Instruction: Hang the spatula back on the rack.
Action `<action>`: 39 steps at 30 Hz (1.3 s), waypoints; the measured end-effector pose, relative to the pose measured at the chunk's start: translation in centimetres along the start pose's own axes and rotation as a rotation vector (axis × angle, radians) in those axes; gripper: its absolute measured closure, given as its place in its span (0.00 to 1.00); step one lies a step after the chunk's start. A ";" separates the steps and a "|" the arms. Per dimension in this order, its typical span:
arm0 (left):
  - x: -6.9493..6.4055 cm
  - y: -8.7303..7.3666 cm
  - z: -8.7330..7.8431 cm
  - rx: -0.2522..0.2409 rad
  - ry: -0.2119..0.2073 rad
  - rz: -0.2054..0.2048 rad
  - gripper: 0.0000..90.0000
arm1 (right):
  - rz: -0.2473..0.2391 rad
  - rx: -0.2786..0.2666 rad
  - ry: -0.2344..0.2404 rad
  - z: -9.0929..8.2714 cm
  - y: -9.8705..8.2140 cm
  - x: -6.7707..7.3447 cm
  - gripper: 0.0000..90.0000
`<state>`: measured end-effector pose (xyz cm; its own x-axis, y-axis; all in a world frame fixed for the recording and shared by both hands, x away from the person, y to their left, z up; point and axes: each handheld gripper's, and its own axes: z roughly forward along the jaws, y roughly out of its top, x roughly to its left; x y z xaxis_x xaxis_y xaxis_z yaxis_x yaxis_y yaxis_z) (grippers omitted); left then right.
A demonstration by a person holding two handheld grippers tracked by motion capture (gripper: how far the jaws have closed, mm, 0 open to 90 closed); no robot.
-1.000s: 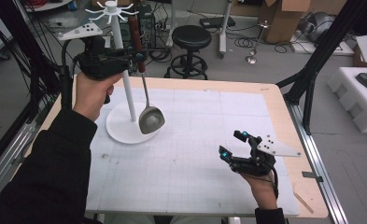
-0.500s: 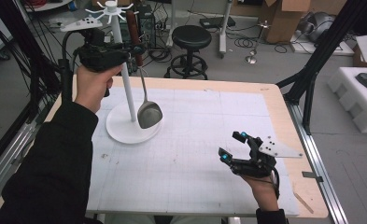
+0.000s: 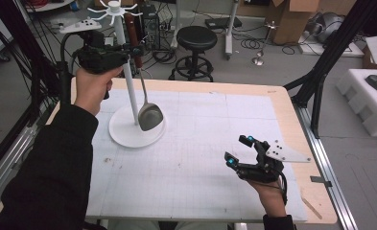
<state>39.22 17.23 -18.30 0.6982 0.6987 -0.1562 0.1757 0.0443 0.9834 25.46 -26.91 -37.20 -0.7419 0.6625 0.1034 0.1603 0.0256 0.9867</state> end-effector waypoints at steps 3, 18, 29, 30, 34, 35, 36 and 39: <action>-0.2 -0.5 -1.1 -0.023 0.004 0.018 0.57 | -0.004 0.002 -0.014 -0.2 0.0 -0.1 0.21; 0.4 -8.5 -7.0 -0.044 0.000 0.070 0.20 | 0.000 0.046 -0.134 -0.9 -1.5 -2.0 0.21; 1.3 -16.1 -10.8 -0.096 0.058 0.060 0.19 | -0.012 0.100 -0.168 -0.9 -2.7 -2.8 0.21; 1.3 -16.8 -11.1 -0.094 0.058 0.059 0.19 | -0.014 0.107 -0.169 -0.9 -2.8 -2.8 0.21; 1.1 -19.2 -11.9 -0.092 0.055 0.043 0.19 | -0.013 0.108 -0.174 -1.0 -2.9 -3.0 0.20; 1.1 -19.6 -12.0 -0.067 0.059 0.053 0.19 | -0.015 0.103 -0.175 -1.0 -2.9 -3.0 0.20; 1.0 -20.0 -12.2 -0.059 0.061 0.062 0.19 | -0.013 0.102 -0.177 -1.0 -2.9 -2.9 0.20; 0.9 -21.0 -12.7 -0.051 0.072 0.057 0.20 | -0.004 0.104 -0.180 -1.2 -2.9 -2.7 0.20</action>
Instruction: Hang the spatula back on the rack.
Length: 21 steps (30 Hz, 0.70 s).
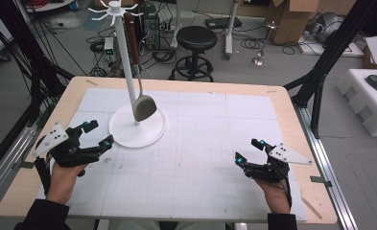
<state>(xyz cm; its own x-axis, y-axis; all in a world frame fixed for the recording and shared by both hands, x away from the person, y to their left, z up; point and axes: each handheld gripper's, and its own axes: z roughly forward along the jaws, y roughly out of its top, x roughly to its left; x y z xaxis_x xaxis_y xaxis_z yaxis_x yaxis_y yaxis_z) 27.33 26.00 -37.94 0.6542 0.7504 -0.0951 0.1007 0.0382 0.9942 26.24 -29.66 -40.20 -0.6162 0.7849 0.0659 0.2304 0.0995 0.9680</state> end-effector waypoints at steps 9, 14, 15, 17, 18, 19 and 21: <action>0.0 -2.4 -1.1 0.010 0.018 -0.031 0.20 | 0.022 -0.017 -0.031 -0.8 -0.5 0.5 0.20; 0.0 -2.9 -1.2 0.016 0.014 -0.031 0.20 | 0.013 -0.010 -0.046 -0.7 -0.8 0.9 0.20; 0.0 -3.0 -1.2 0.014 0.013 -0.033 0.20 | 0.014 -0.006 -0.047 -0.7 -0.8 1.0 0.20; 0.1 -3.1 -1.2 0.014 0.013 -0.039 0.20 | 0.014 -0.002 -0.051 -0.6 -0.9 1.0 0.20; 0.1 -3.1 -1.3 0.017 0.014 -0.037 0.20 | 0.014 -0.003 -0.051 -0.6 -0.9 1.0 0.20; 0.1 -3.1 -1.3 0.015 0.014 -0.041 0.20 | 0.013 -0.003 -0.052 -0.6 -1.0 1.0 0.20; 0.1 -3.2 -1.3 0.012 0.016 -0.045 0.20 | 0.015 -0.004 -0.053 -0.6 -1.0 1.0 0.20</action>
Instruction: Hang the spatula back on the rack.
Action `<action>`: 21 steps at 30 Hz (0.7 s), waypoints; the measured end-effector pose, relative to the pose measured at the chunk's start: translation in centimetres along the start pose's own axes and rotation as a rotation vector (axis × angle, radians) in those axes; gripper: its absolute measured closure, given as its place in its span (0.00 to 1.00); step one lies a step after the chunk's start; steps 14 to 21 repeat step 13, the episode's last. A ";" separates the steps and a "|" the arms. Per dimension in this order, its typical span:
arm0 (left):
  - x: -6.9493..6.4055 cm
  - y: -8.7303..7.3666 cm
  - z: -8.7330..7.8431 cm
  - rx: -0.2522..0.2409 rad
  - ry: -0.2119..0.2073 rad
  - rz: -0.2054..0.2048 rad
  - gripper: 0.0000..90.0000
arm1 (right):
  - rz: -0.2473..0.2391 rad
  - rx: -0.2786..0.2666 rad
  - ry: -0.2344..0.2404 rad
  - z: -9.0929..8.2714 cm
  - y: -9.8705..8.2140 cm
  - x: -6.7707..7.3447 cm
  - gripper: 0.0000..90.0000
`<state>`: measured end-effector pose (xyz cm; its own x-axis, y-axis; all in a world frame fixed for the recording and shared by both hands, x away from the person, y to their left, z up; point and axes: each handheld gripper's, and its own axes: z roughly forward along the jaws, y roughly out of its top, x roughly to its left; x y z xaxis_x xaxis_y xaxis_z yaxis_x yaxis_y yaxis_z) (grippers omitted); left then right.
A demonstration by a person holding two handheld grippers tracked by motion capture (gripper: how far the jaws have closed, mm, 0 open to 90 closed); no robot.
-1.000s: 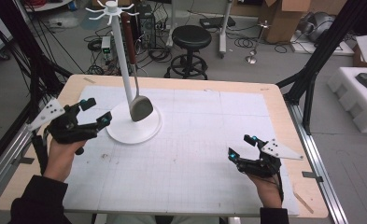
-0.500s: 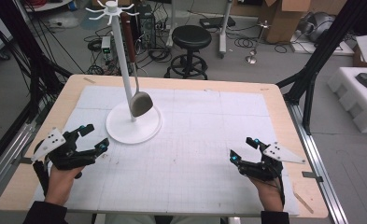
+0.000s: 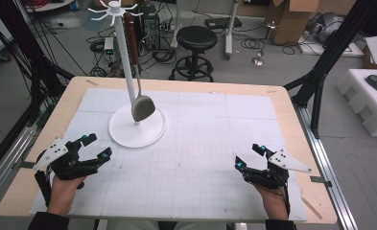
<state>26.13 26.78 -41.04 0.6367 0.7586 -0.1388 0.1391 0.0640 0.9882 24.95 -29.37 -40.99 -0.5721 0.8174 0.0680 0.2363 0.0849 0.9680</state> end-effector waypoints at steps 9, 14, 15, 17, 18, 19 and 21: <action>0.0 -0.2 0.4 0.005 0.005 -0.011 0.20 | 0.011 -0.003 -0.007 -0.3 -0.2 -0.3 0.20; 0.2 -0.2 0.5 0.006 0.009 -0.020 0.20 | 0.014 0.002 -0.007 -0.3 -0.4 -0.5 0.20; 0.2 -0.2 0.5 0.006 0.009 -0.020 0.20 | 0.014 0.002 -0.007 -0.3 -0.4 -0.5 0.20; 0.2 -0.2 0.5 0.006 0.009 -0.020 0.20 | 0.014 0.002 -0.007 -0.3 -0.4 -0.5 0.20; 0.2 -0.2 0.5 0.006 0.009 -0.020 0.20 | 0.014 0.002 -0.007 -0.3 -0.4 -0.5 0.20; 0.2 -0.2 0.5 0.006 0.009 -0.020 0.20 | 0.014 0.002 -0.007 -0.3 -0.4 -0.5 0.20; 0.2 -0.2 0.5 0.006 0.009 -0.020 0.20 | 0.014 0.002 -0.007 -0.3 -0.4 -0.5 0.20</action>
